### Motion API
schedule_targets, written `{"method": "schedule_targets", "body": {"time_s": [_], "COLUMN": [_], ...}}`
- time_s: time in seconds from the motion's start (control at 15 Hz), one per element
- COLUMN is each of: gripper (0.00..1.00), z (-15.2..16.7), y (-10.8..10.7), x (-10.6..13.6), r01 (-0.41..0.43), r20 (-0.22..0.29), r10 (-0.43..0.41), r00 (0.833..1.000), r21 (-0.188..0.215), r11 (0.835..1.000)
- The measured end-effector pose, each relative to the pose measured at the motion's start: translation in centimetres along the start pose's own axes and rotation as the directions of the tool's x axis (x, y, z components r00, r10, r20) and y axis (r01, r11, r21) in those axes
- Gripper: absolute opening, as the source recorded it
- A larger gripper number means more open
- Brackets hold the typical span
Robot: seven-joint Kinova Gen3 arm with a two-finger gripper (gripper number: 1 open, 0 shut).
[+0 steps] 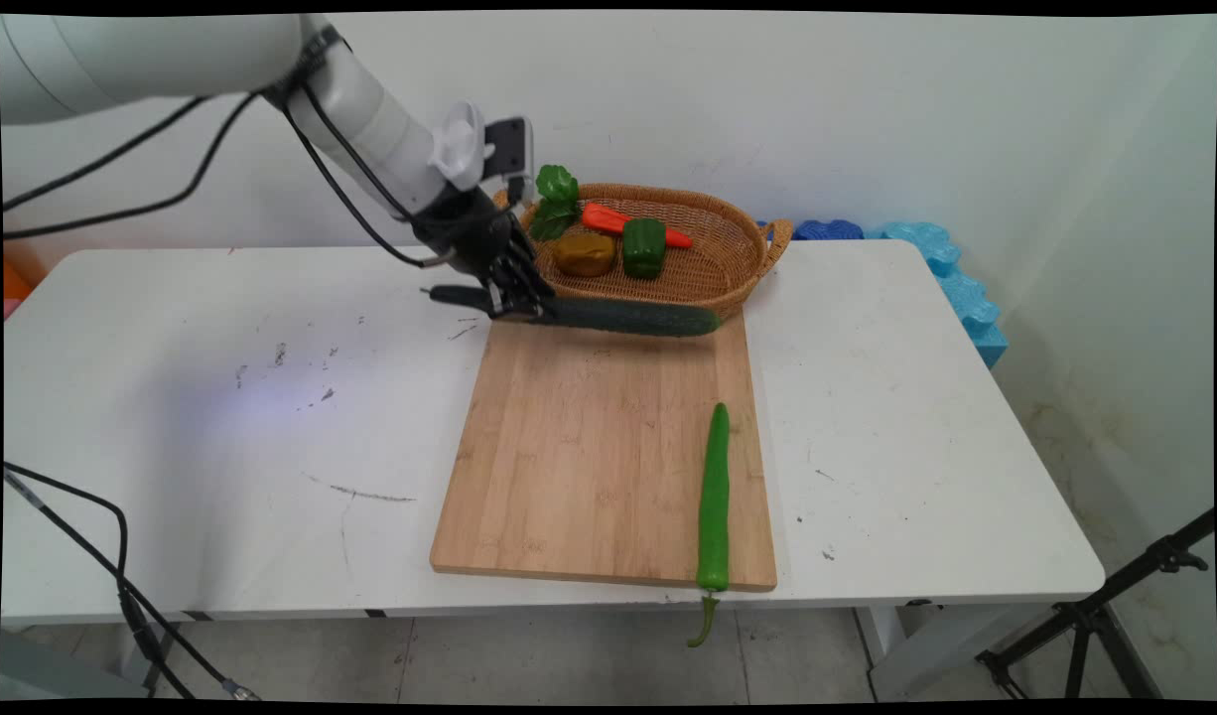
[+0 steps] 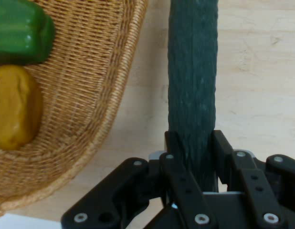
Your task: Place the picked object on the cutting board
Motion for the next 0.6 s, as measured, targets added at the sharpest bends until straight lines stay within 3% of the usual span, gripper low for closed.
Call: {"method": "schedule_targets", "body": {"time_s": [0.6], "gripper": [0.00], "z": [5.9], "y": [1.2], "x": [-0.5], "r01": [0.010], "r20": [-0.009], "r10": [-0.010], "r00": [1.000], "r21": [0.016], "r11": [1.000]}}
